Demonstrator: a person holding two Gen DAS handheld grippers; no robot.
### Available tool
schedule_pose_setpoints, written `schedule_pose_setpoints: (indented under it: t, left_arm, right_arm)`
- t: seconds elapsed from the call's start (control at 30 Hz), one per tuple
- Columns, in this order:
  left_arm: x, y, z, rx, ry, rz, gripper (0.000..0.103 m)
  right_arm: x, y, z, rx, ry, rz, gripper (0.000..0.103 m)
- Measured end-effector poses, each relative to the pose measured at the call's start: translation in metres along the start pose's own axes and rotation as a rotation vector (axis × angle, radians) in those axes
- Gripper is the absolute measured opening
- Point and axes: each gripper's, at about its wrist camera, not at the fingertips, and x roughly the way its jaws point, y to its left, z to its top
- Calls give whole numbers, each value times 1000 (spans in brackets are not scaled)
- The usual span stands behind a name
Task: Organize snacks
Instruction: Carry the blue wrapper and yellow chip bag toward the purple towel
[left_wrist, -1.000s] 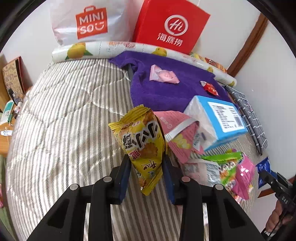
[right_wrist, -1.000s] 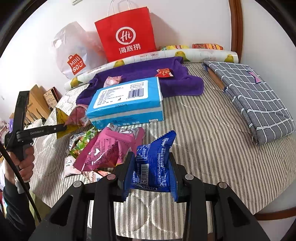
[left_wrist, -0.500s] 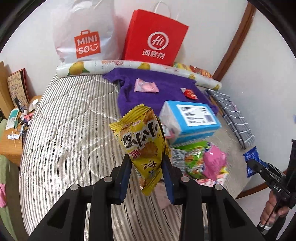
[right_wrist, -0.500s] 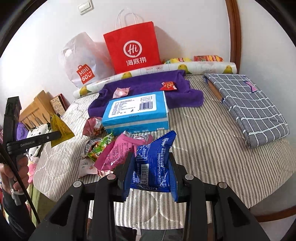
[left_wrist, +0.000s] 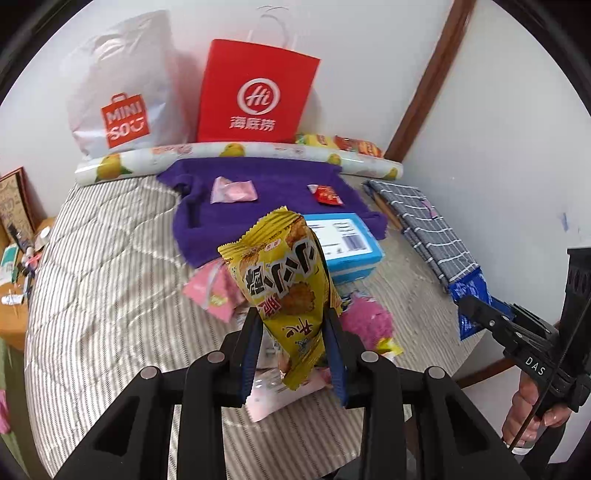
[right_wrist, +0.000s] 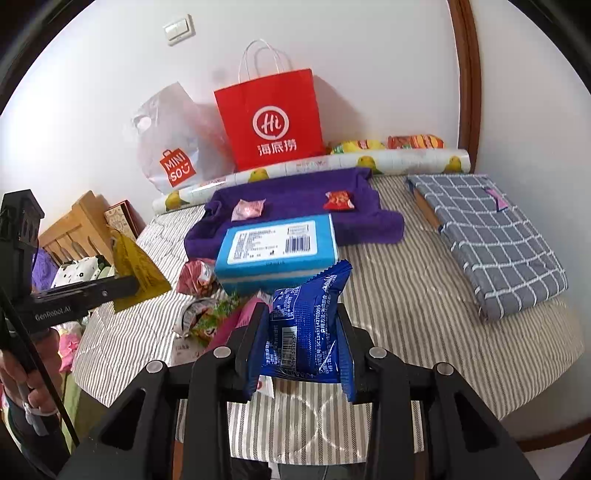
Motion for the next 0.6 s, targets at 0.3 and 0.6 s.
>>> schedule_pose_setpoints:
  t: [0.3,0.6]
  left_arm:
    - [16,-18,26,26,-2,-5,31]
    - [47,-25,72,56,10,-14,31]
  right_arm:
    - [6,6,30,-33,-35,13,34]
    - [39,6,72,-35,-54,29,34]
